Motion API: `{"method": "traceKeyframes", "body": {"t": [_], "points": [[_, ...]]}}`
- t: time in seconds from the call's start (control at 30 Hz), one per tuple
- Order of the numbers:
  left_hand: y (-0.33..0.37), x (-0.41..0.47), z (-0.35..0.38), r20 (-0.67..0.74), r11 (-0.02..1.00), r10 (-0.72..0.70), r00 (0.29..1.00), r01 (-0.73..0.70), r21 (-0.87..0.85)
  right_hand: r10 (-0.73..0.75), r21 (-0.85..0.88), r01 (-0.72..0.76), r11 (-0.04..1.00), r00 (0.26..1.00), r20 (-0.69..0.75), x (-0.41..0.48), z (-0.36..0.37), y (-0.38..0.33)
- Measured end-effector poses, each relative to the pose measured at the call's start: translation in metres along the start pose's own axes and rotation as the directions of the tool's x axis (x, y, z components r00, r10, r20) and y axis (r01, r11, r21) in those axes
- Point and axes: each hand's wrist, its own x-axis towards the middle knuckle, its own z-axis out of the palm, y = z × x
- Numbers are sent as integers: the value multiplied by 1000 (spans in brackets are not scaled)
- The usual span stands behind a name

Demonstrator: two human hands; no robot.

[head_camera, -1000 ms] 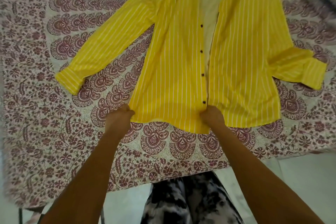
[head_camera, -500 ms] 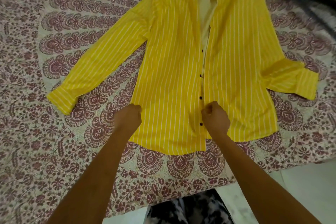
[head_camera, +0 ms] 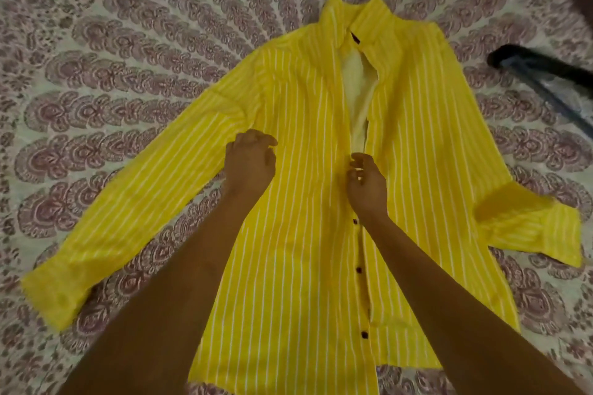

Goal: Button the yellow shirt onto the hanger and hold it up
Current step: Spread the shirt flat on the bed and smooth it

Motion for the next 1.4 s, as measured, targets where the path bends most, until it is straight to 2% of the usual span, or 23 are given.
{"method": "traceKeyframes", "body": {"t": [0.1, 0.27, 0.43, 0.5, 0.57, 0.63, 0.7, 0.77, 0.8, 0.87, 0.9, 0.97, 1.03, 1.1, 1.2, 1.3, 1.37, 1.4], "points": [[0, 50, 2, -71, 999, -46, 996, 44, -21, -36, 34, 37, 999, 999, -27, 45, 8, -11], [-4, 134, 2, -151, 983, -160, 975, 145, -110, 51, 101, -57, 993, 997, 55, 123, 25, -45], [-17, 209, 15, -62, 944, -323, 945, 317, -87, 223, 137, -257, 957, 949, 222, 195, 36, -75], [-24, 233, 23, 7, 932, -349, 937, 348, -101, 334, 261, -408, 875, 899, 284, 223, 42, -83], [-29, 248, 29, 62, 921, -357, 932, 363, -144, 367, 487, -521, 702, 849, 380, 249, 46, -87], [-35, 257, 33, 109, 902, -348, 931, 364, -231, 346, 604, -500, 621, 866, 362, 266, 44, -92], [-42, 265, 31, 196, 883, -319, 927, 366, -294, 283, 615, -339, 712, 940, 190, 289, 37, -94], [-49, 275, 20, 178, 881, -304, 936, 348, -321, 140, 439, -103, 893, 989, -54, 311, 30, -89], [-50, 281, 13, 134, 870, -320, 938, 347, -351, 34, 325, 8, 946, 992, -123, 315, 28, -91], [-48, 291, 2, 32, 875, -342, 939, 330, -355, -117, 201, 146, 969, 982, -150, 321, 31, -96], [-45, 294, -1, -11, 896, -363, 932, 346, -279, -133, 180, 157, 971, 981, -139, 323, 36, -98], [-36, 294, 0, -81, 911, -397, 914, 381, -161, -70, 157, 81, 984, 995, -75, 325, 45, -97], [-30, 285, 5, -100, 906, -397, 912, 372, -202, 2, 113, 1, 994, 1000, -27, 319, 50, -87], [-27, 262, 10, -107, 945, -264, 959, 234, -230, -13, 8, 14, 1000, 999, -47, 294, 48, -71], [-27, 210, 16, -75, 993, 57, 996, -65, -99, -248, -213, 228, 950, 966, -69, 236, 40, -46], [-22, 148, 24, 61, 966, 254, 965, -256, 44, -402, -385, 435, 814, 900, 168, 176, 30, -15], [-24, 111, 30, 171, 944, 257, 951, -285, 168, -354, -513, 460, 725, 887, 296, 145, 23, 4], [-24, 92, 30, 218, 933, 236, 947, -284, 223, -285, -559, 424, 713, 903, 322, 130, 16, 10]]}}
